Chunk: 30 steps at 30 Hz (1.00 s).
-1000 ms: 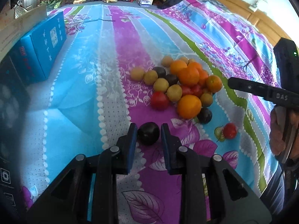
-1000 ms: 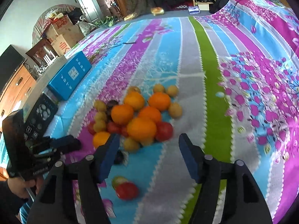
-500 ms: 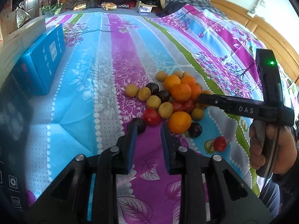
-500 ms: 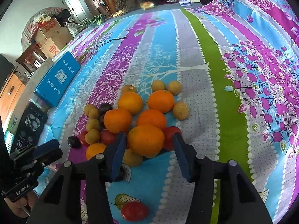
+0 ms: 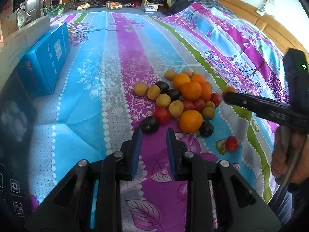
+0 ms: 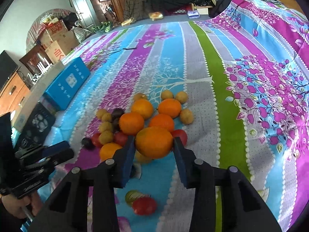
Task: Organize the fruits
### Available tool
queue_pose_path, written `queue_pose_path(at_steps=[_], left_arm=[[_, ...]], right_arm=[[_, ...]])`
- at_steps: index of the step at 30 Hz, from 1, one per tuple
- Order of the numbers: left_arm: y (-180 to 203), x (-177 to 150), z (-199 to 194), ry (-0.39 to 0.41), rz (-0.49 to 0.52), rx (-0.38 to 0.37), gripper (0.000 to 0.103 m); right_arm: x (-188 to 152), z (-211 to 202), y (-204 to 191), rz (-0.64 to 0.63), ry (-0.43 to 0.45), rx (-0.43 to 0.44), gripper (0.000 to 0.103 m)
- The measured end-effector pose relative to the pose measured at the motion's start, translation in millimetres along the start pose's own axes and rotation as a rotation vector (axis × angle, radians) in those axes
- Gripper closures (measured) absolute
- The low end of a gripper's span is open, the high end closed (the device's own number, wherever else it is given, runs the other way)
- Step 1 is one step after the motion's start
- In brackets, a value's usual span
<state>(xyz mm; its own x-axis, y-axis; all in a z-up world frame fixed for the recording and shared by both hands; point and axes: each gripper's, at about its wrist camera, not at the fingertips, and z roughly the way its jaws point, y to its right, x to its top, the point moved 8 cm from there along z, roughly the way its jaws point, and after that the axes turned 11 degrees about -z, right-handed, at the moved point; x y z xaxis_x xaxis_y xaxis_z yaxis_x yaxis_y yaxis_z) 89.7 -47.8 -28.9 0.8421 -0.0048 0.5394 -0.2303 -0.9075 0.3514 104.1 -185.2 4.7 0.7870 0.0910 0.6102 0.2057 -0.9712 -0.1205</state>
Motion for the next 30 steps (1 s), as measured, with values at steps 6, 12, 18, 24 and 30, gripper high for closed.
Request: queue_pose_path(at_steps=[6,12,18,24,30], left_arm=[[-1,0,20,-0.007,-0.002,0.013,0.075],[-5,0,33,-0.009,-0.013,0.038,0.075],[-4,3,36,-0.011,-0.004,0.045,0.075],[-5,10,15,0.022,-0.010,0.088,0.076],[-5,35,-44,0.108,-0.033,0.154,0.076]], right_arm=[[-18,-9,-10,0.005,-0.017,0.024,0.059],[-24,-6,-8,0.018,-0.026,0.028,0.059],[-20,-3,-8,0.011,-0.023,0.017,0.059],[-9,-11,-12,-0.038,-0.013,-0.049,0.059],[15,-38,-25,-0.090,0.033,-0.099,0.059]])
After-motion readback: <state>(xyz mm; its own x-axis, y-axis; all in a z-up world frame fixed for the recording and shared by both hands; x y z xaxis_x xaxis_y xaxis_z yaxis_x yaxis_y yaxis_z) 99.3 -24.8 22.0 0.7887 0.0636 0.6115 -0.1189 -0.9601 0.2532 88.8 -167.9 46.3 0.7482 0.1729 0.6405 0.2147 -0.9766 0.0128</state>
